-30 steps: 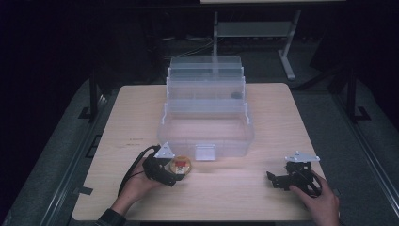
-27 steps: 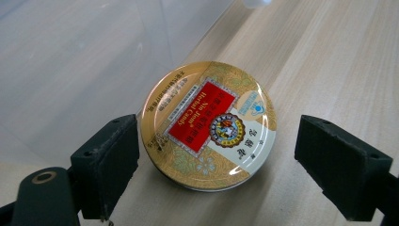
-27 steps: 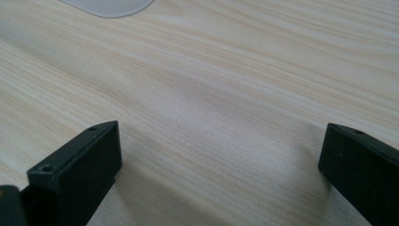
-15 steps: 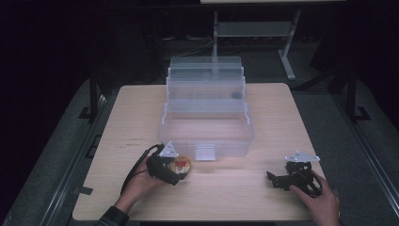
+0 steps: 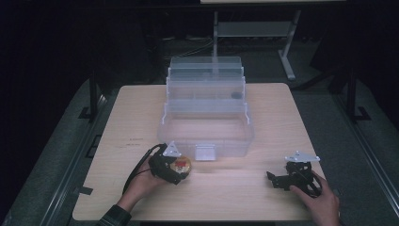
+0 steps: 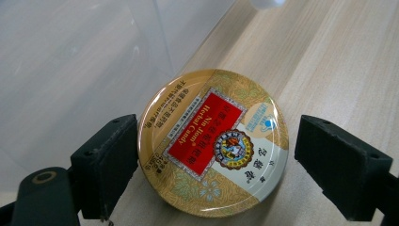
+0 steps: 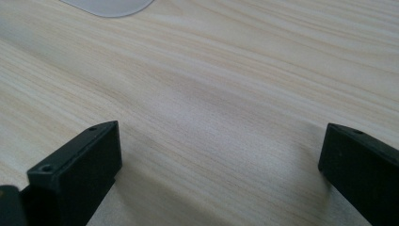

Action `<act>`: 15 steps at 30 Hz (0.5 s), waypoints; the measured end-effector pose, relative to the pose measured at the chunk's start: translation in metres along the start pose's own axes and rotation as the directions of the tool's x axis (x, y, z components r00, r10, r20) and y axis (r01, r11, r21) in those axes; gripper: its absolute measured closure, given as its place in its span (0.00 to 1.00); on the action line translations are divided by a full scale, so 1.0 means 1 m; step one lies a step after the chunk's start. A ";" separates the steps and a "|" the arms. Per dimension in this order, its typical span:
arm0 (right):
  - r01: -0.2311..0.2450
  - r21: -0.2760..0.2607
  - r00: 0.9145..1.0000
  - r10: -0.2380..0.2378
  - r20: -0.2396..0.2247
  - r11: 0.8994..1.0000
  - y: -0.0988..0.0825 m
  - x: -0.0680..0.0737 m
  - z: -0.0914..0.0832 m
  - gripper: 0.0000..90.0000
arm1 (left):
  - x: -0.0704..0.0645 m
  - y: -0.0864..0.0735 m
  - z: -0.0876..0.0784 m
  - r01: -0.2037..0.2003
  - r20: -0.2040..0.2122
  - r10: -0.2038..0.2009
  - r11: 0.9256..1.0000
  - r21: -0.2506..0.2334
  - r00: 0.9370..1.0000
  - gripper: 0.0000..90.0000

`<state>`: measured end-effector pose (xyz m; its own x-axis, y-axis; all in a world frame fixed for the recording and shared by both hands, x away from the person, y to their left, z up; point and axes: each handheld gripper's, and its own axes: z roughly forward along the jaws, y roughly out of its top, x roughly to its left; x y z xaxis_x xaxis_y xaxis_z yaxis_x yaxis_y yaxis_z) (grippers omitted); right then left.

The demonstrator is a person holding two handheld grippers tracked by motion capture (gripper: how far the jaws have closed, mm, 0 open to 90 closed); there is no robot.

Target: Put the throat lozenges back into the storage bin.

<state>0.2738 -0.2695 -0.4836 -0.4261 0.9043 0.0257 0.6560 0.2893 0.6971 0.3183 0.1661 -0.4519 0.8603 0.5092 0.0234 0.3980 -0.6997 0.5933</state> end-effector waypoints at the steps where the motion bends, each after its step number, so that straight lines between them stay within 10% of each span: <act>1: 0.000 0.000 1.000 0.000 0.000 1.000 0.000 0.000 0.000 0.00 | 0.000 0.000 0.001 0.000 0.000 0.000 1.000 0.002 1.000 0.15; 15: 0.000 0.000 1.000 0.000 0.000 1.000 0.000 0.000 0.000 0.00 | -0.001 0.006 0.007 0.003 -0.014 -0.003 0.999 0.051 1.000 0.16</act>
<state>0.2738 -0.2696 -0.4836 -0.4262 0.9043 0.0258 0.6561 0.2893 0.6970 0.3218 0.1575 -0.4537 0.8547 0.5180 0.0331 0.4165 -0.7226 0.5517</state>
